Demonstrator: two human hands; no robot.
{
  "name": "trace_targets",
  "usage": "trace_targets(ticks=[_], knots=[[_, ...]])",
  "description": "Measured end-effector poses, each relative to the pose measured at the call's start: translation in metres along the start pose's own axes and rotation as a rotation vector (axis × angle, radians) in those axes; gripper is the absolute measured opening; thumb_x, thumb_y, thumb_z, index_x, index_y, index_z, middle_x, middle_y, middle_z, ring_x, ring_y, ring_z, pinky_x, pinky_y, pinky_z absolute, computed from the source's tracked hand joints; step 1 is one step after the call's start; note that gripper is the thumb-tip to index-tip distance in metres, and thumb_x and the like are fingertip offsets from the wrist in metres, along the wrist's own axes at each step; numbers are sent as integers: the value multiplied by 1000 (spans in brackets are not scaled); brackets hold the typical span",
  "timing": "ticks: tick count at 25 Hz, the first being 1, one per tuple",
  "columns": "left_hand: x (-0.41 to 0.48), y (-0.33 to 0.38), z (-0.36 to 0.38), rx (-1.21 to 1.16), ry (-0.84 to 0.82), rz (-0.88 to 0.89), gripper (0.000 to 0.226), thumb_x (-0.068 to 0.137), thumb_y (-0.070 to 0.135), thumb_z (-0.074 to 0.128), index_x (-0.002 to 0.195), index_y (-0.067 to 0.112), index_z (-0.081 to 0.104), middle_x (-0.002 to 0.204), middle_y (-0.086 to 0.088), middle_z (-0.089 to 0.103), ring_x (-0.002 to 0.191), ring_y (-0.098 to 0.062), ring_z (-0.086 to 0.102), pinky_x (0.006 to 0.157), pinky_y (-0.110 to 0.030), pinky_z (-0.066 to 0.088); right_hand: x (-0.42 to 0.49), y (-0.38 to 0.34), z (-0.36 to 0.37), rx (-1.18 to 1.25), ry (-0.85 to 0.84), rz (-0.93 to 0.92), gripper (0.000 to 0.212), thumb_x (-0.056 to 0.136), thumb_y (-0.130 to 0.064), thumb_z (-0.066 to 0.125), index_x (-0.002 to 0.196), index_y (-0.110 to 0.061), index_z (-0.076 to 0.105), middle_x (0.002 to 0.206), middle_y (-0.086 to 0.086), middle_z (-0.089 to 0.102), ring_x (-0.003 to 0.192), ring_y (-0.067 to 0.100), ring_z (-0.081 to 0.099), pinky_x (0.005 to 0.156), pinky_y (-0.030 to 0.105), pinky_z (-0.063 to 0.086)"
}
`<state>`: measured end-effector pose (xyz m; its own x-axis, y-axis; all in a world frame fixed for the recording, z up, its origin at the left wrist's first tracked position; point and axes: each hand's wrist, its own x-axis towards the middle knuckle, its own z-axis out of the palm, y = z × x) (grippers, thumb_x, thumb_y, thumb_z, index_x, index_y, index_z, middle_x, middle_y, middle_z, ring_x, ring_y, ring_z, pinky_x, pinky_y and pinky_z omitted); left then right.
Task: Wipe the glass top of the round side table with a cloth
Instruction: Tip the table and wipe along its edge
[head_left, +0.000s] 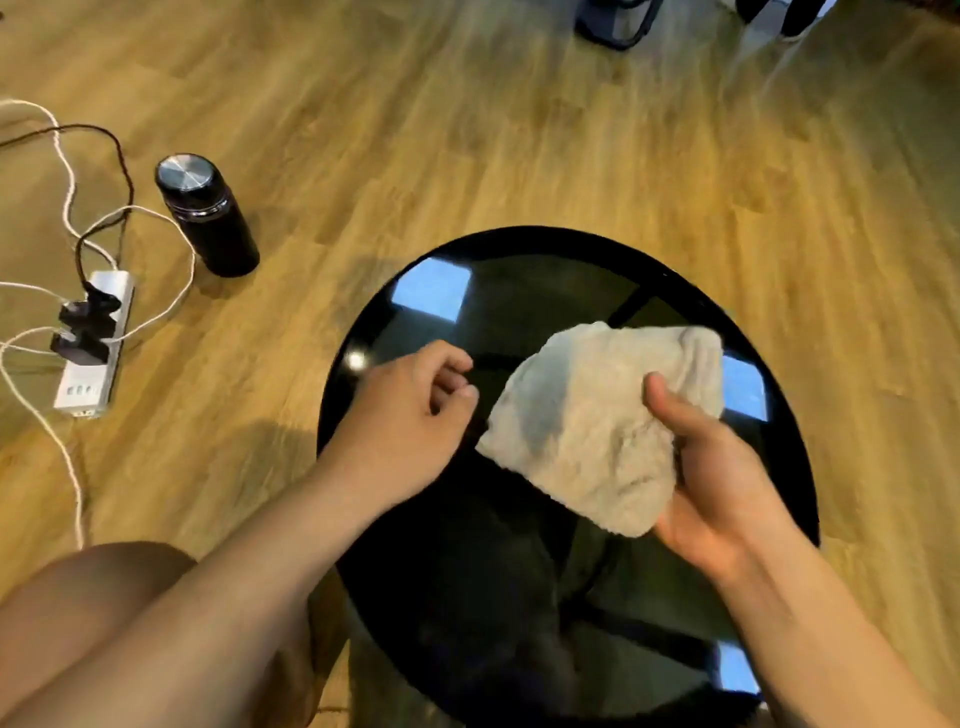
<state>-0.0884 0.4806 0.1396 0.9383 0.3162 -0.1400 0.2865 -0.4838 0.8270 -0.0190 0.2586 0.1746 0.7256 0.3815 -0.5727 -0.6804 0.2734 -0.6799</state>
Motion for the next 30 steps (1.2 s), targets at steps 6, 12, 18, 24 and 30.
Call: trace_targets(ticks=[6, 12, 18, 24, 30], knots=[[36, -53, -27, -36, 250, -429, 40, 86, 54, 46, 122, 36, 50, 122, 14, 46, 119, -16, 50, 94, -38, 44, 203, -91, 120, -1347, -106, -714, 28, 85, -2, 47, 106, -3, 65, 93, 3, 75, 78, -5, 64, 69, 13, 52], [-32, -66, -28, -597, 333, -811, 31, 84, 61, 42, 104, 46, 59, 106, 23, 66, 105, 1, 61, 98, -46, 49, 240, -11, 172, -2263, -407, -354, 42, 81, -38, 35, 93, -8, 62, 102, 21, 68, 100, 42, 58, 82, 43, 41], [-67, -71, -35, -735, 467, -936, 25, 96, 44, 38, 91, 47, 63, 89, 18, 68, 88, 0, 65, 80, -22, 51, 122, 94, 189, -2371, -1334, -388, 51, 86, -50, 38, 103, -17, 72, 104, 1, 72, 109, 29, 57, 106, 41, 26], [-58, -56, -22, -566, 358, -767, 37, 102, 35, 37, 129, 19, 57, 124, 8, 62, 114, 2, 55, 89, -3, 37, 149, 65, 187, -2139, -1756, -509, 47, 91, -44, 49, 126, -17, 64, 129, 4, 66, 125, 27, 55, 112, 43, 29], [-32, -59, -25, -355, 269, -663, 39, 96, 8, 58, 135, 16, 58, 135, 0, 62, 126, -13, 55, 108, -27, 42, 242, -16, 187, -2525, -150, -197, 71, 91, -61, 32, 100, 3, 62, 102, 33, 65, 99, 47, 59, 85, 52, 47]])
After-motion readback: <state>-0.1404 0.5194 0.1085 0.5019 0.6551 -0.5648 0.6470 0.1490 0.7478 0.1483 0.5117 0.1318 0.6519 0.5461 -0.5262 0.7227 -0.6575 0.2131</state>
